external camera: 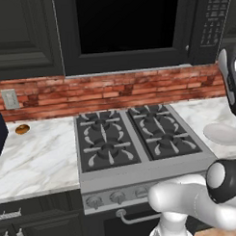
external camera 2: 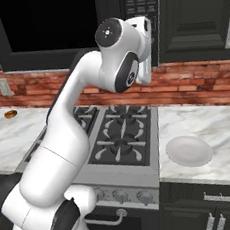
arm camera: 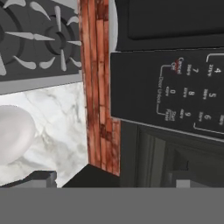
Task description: Pick the steak from the counter and place it in the microwave. Then turn on the microwave.
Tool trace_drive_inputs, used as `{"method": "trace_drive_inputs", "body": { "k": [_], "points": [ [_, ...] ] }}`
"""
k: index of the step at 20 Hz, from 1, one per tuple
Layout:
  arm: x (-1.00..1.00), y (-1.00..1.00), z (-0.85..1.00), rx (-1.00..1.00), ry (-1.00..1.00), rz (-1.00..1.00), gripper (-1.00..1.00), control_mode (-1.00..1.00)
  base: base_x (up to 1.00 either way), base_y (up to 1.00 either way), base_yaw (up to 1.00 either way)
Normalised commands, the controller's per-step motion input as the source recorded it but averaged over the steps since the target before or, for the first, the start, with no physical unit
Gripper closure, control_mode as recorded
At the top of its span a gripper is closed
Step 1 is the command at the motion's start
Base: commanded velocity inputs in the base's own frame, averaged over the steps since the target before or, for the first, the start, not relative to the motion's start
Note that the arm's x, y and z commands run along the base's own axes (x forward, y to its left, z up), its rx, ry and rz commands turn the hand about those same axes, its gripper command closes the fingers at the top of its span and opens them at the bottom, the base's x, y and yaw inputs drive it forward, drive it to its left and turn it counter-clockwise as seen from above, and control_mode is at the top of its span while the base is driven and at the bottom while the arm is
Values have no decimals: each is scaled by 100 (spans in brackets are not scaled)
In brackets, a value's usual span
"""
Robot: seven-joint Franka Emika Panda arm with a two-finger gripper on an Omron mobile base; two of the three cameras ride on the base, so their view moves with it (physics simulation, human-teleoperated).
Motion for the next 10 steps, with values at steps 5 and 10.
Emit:
{"method": "trace_drive_inputs", "body": {
  "k": [5, 10],
  "points": [
    [15, 0, -7, 0, 0, 0, -100, -100, 0, 0, 0],
    [14, 0, -2, 0, 0, 0, -100, -100, 0, 0, 0]
  ]
}}
